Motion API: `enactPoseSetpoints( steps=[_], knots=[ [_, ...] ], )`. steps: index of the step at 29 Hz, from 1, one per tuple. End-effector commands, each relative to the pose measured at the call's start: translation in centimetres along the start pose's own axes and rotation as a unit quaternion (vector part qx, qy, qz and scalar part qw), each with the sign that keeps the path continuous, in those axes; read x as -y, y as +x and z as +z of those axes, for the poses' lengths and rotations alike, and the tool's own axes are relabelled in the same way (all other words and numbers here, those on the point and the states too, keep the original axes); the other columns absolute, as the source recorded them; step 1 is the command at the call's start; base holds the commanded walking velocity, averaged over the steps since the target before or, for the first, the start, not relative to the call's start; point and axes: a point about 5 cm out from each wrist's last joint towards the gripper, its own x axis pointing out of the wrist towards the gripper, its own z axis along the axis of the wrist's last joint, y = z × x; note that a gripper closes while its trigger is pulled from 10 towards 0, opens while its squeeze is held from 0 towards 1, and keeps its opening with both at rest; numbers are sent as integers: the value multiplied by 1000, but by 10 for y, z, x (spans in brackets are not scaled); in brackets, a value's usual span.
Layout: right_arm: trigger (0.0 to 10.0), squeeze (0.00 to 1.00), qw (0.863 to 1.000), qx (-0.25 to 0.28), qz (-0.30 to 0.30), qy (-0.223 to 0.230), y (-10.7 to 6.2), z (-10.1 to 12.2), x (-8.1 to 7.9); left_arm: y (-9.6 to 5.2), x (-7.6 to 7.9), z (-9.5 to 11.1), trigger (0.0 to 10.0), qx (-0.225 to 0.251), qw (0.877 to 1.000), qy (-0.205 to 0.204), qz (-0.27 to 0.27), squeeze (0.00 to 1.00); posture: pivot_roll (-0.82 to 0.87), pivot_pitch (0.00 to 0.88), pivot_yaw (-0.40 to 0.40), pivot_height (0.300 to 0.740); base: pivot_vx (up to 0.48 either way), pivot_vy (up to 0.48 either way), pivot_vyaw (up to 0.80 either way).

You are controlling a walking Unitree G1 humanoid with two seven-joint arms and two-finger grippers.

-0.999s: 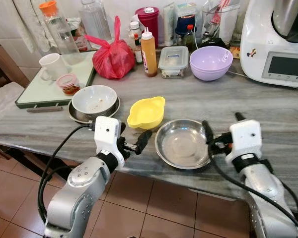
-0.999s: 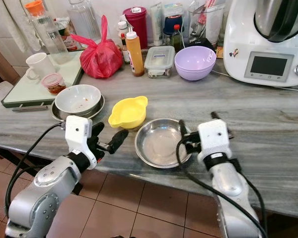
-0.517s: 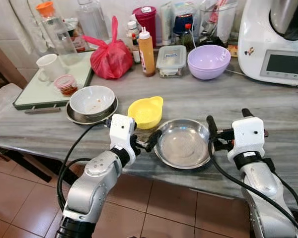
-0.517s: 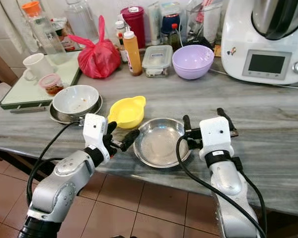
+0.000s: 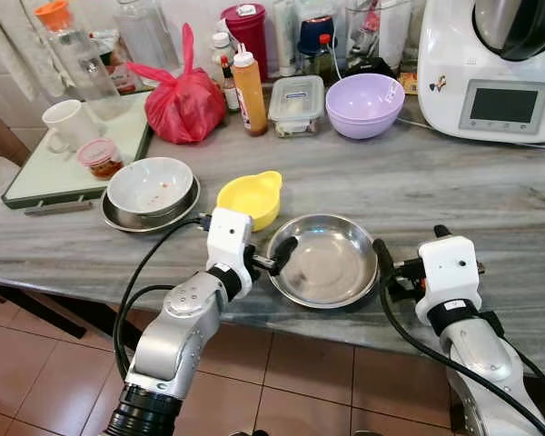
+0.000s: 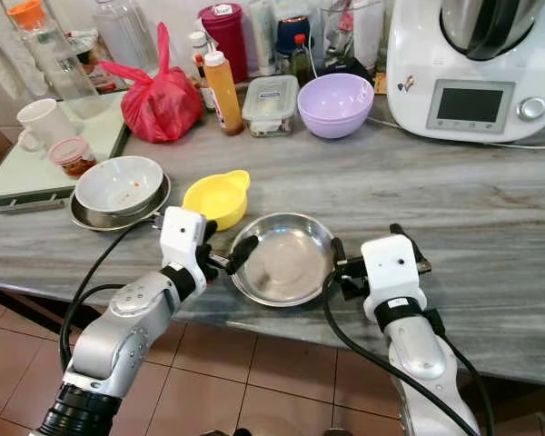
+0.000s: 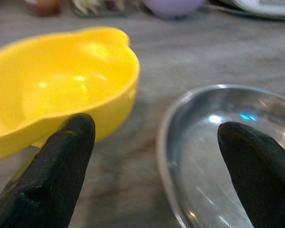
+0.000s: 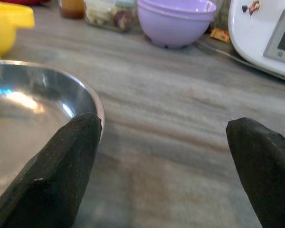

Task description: Setting the table

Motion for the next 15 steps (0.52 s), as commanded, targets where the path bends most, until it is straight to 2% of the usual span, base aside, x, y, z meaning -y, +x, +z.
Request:
enactPoseSetpoints(
  steps=[1, 4, 9, 15],
  knots=[
    [10000, 0, 1000, 8, -13, -7, -4, 3, 4, -7, -10, 9, 10000, 23, 999, 12, 25, 0, -227, 123, 147, 740, 0, 0, 0],
    [10000, 0, 1000, 5, -25, -14, -9, 1, 9, -13, -12, 19, 10000, 48, 998, 11, 37, 0, -225, 123, 152, 740, 0, 0, 0],
    [10000, 0, 999, 8, -34, -11, -11, 2, 11, -16, -11, 25, 10000, 63, 997, 11, 41, 0, -225, 124, 153, 740, 0, 0, 0],
    [10000, 0, 999, 16, -35, -16, -20, 2, 12, -28, -8, 31, 10000, 83, 996, 15, 43, 0, -227, 126, 158, 740, 0, 0, 0]
  ],
)
